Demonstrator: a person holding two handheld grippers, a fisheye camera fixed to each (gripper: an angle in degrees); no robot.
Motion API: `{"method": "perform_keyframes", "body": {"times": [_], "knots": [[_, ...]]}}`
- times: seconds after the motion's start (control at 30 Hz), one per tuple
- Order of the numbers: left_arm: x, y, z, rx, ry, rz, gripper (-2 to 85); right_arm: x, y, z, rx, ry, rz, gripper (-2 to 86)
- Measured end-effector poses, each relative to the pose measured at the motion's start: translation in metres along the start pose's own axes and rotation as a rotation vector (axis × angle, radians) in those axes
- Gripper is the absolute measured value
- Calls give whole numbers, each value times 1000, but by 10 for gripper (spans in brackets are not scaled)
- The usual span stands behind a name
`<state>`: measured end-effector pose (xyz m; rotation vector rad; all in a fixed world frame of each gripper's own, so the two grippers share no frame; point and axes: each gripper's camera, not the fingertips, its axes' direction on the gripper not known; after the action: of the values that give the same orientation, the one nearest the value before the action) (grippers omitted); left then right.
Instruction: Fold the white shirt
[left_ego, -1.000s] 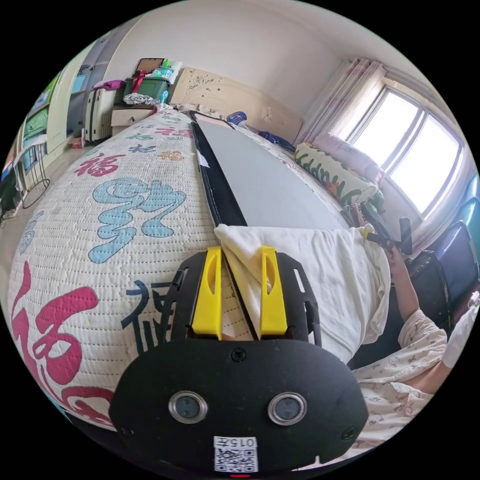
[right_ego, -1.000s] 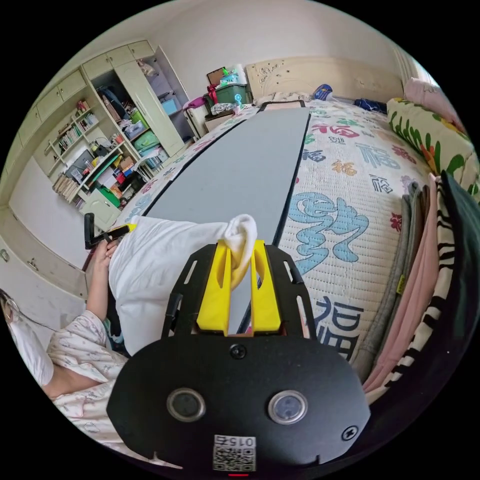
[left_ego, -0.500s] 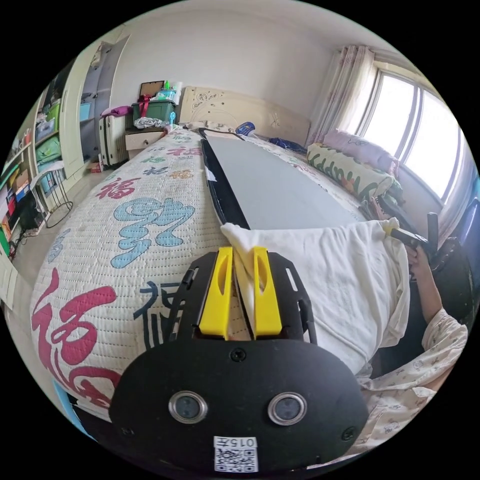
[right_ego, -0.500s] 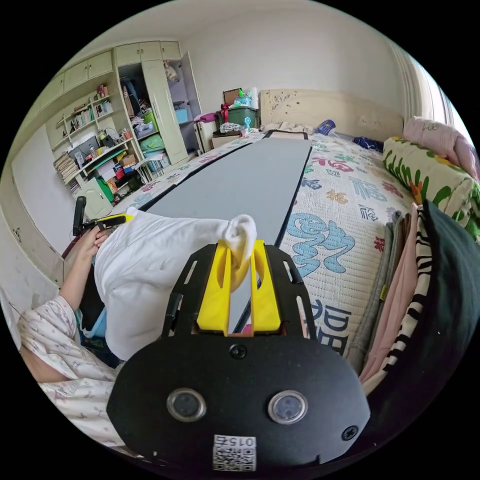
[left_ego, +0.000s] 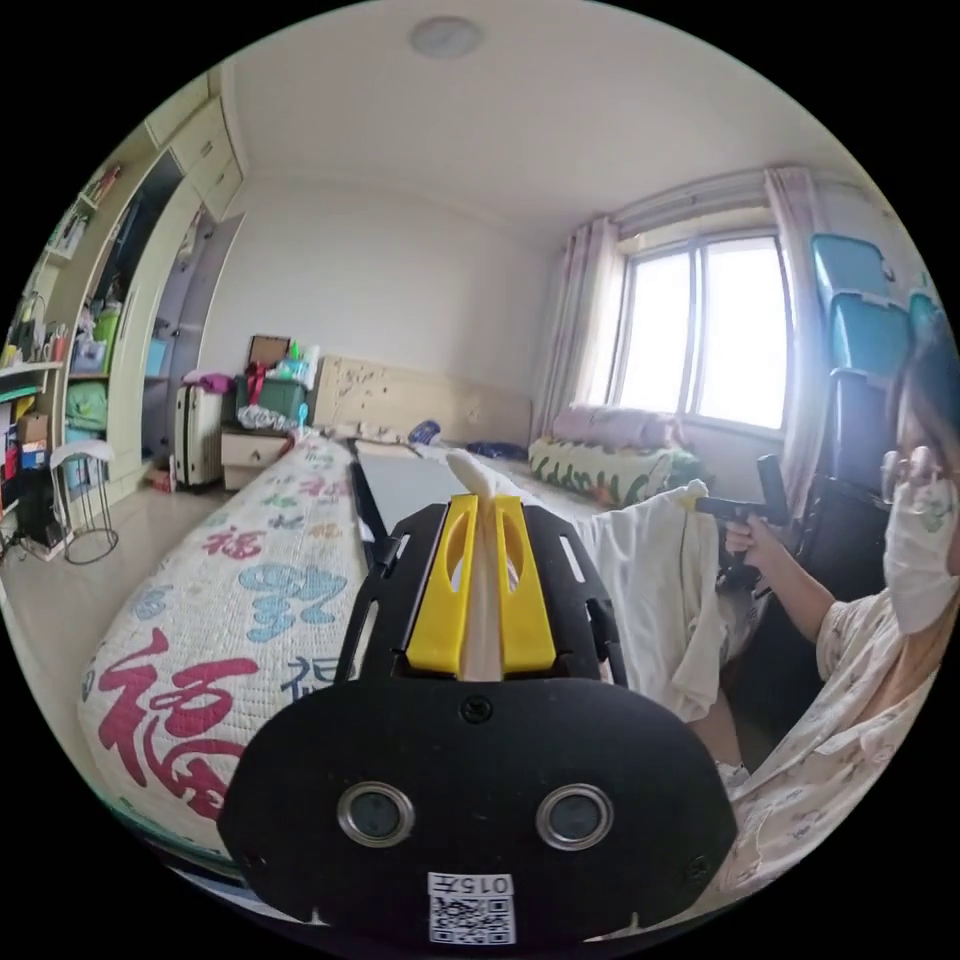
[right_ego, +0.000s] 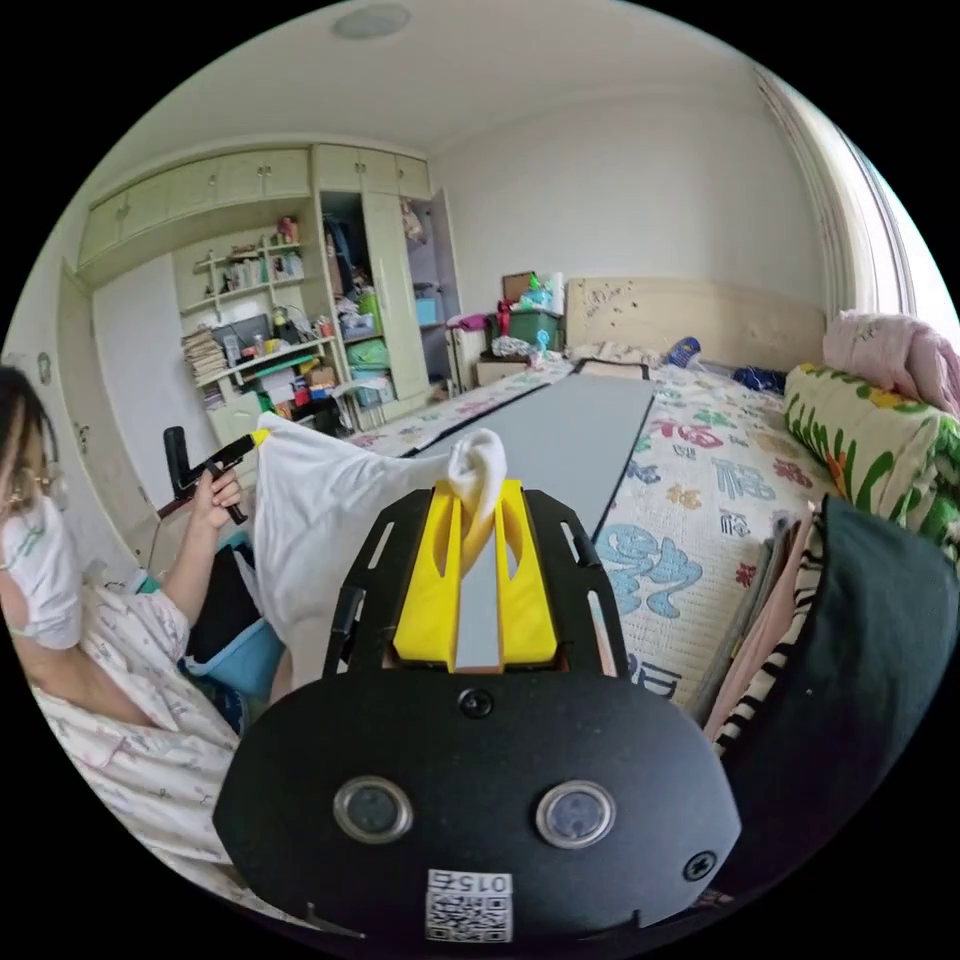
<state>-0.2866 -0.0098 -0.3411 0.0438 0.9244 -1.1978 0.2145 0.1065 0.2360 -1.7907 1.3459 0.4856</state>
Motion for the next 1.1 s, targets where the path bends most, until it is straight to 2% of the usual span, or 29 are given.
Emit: {"method": "perform_keyframes", "body": {"times": [0.13,0.23,0.43,0.57,0.7,0.87,1.1], "knots": [[16,-12,-75,253,68,15,8,-72,-46,-137,202,16,-136,56],[23,-10,-112,374,88,30,7,-115,-52,-218,320,39,-205,56],[37,-1,-149,469,122,97,8,-166,-43,-323,463,92,-285,55],[39,-2,-147,482,98,126,8,-161,-44,-338,498,114,-286,54],[19,-7,-109,415,62,89,8,-104,-53,-293,429,91,-206,55],[-35,-4,-18,241,33,-4,8,14,-42,-149,235,103,-47,55],[-116,19,194,-308,-184,20,12,228,12,156,-207,158,219,54]]}}
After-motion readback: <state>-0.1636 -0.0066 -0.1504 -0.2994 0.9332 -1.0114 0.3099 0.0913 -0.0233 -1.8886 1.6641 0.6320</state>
